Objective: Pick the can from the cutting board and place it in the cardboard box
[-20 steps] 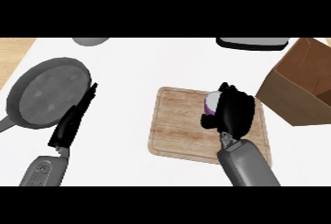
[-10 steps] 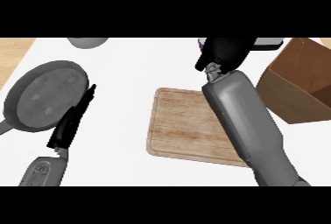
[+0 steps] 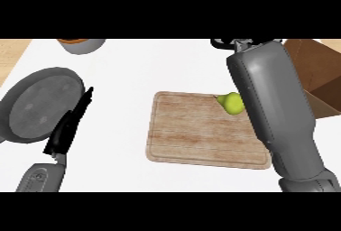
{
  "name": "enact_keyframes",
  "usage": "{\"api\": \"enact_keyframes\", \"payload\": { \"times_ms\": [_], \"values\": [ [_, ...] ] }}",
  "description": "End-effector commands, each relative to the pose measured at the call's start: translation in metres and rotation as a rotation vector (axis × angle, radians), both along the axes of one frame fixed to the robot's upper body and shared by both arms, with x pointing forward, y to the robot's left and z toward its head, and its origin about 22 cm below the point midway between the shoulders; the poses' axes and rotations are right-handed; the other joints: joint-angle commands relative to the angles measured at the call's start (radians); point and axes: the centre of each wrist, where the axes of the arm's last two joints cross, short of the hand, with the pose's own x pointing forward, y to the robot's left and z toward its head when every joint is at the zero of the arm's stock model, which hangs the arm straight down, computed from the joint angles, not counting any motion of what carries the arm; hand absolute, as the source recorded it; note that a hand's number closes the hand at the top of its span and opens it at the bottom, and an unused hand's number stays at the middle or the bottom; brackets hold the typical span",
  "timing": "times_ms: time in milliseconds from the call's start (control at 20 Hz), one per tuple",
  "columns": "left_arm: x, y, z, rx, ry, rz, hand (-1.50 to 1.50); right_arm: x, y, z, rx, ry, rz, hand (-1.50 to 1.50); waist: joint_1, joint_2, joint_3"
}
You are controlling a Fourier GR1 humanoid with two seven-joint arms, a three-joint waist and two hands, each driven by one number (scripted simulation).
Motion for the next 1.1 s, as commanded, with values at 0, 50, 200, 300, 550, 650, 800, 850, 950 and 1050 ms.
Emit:
{"api": "enact_keyframes", "payload": {
  "times_ms": [0, 50, 200, 300, 550, 650, 800, 850, 950, 1050],
  "values": [
    [-0.004, 0.011, -0.001, 0.016, 0.022, 0.024, 0.00, -0.001, -0.030, 0.020, 0.060, 0.000, -0.183, 1.50, -0.014, -0.004, 0.001],
    [-0.010, -0.007, -0.009, -0.006, 0.012, 0.009, 0.00, 0.000, -0.029, 0.006, 0.041, 0.008, -0.199, 1.50, -0.011, -0.003, 0.001],
    [-0.006, 0.014, 0.001, -0.003, 0.000, 0.029, 0.00, -0.006, -0.063, 0.002, 0.073, 0.055, -0.215, 1.50, -0.023, -0.005, 0.001],
    [0.002, -0.004, 0.001, -0.016, 0.020, 0.017, 0.00, 0.004, -0.080, 0.011, 0.070, 0.090, -0.240, 1.50, -0.016, -0.001, 0.001],
    [-0.008, 0.012, 0.000, -0.003, -0.004, 0.015, 0.00, -0.005, -0.135, -0.029, 0.140, 0.177, -0.282, 1.50, -0.016, -0.002, 0.001],
    [-0.009, 0.006, 0.000, -0.013, 0.007, 0.018, 0.00, -0.005, -0.135, -0.043, 0.320, 0.232, -0.289, 1.50, -0.017, -0.003, 0.002],
    [-0.009, 0.006, -0.013, -0.005, 0.003, 0.015, 0.00, -0.007, -0.172, -0.044, 0.472, 0.253, -0.249, -1.50, -0.021, 0.000, 0.001],
    [-0.010, 0.000, 0.000, -0.010, 0.003, 0.009, 0.00, -0.013, -0.170, -0.084, 0.494, 0.280, -0.226, -1.50, -0.013, -0.001, 0.002],
    [-0.008, 0.019, 0.014, -0.003, 0.005, -0.004, 0.00, -0.016, -0.186, -0.072, 0.490, 0.235, -0.136, -1.50, -0.007, 0.000, 0.002],
    [-0.006, 0.018, -0.009, 0.002, 0.005, -0.010, 0.00, -0.020, -0.187, -0.080, 0.461, 0.099, -0.086, -1.50, -0.011, 0.003, 0.001]
  ]
}}
